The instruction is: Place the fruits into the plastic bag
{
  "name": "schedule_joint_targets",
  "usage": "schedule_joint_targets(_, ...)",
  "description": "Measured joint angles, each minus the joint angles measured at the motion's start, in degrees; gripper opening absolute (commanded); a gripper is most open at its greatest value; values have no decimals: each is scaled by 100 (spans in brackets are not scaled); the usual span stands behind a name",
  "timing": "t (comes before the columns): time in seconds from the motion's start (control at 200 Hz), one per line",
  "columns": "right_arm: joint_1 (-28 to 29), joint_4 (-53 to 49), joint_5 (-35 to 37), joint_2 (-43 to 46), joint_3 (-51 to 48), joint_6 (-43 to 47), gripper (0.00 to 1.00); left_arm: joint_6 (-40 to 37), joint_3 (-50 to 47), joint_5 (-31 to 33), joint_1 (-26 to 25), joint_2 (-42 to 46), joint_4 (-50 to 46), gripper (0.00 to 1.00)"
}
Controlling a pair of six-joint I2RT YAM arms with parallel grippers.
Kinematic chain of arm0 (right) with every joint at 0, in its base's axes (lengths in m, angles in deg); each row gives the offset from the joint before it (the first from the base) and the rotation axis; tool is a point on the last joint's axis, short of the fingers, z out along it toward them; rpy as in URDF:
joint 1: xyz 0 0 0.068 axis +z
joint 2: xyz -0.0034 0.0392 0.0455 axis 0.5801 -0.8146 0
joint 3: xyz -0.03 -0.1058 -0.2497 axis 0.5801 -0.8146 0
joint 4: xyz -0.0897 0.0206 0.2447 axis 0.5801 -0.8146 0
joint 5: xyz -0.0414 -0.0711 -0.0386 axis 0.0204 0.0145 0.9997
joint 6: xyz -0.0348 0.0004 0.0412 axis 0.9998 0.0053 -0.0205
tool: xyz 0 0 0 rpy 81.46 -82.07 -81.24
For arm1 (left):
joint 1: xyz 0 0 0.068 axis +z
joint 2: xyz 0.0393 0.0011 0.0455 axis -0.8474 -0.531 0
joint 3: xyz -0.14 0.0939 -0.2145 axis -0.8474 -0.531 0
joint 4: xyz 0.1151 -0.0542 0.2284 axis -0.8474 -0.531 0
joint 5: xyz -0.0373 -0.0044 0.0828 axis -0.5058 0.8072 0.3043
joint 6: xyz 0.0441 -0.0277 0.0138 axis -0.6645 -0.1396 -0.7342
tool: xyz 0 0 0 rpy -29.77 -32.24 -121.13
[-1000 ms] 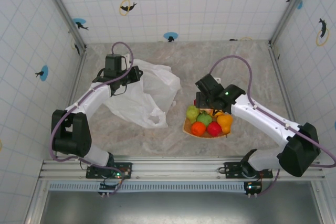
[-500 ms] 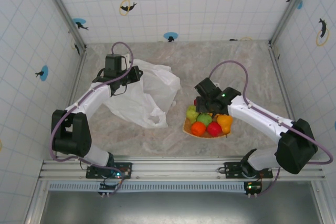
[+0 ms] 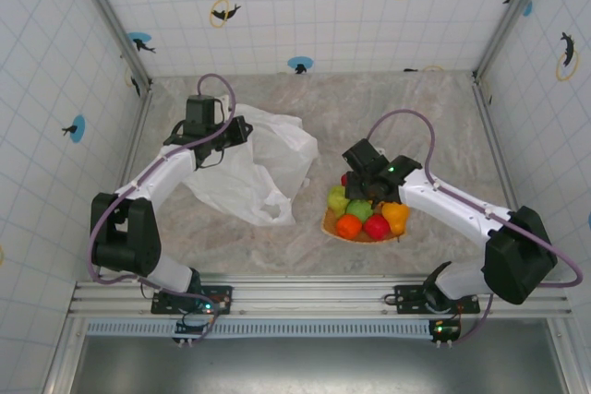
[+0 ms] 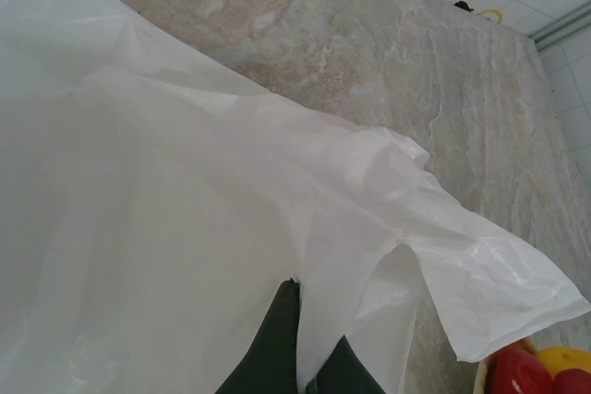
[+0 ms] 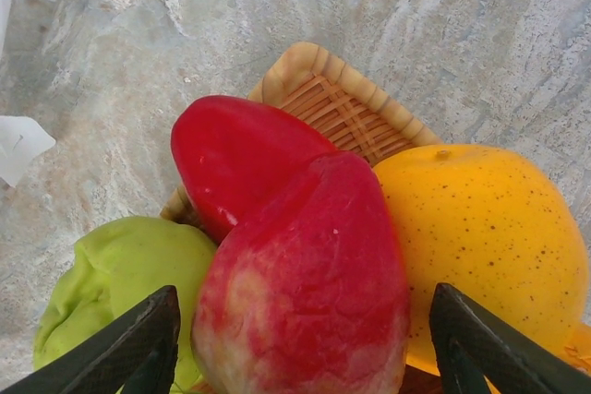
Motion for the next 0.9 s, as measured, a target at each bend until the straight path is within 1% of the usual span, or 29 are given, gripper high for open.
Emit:
schedule_joint_targets(0.385,-48,201,-59,0,-92,-9,64,0,0,2,-11,0,0,0)
schedule_joint_targets(0.751,-52,260,-109,9,-122,-42,46,0,0,2,-13,0,0,0)
schedule_joint_targets(0.896,-57,243,-74,129,-122,-13,43,0,0,2,-13,0,0,0)
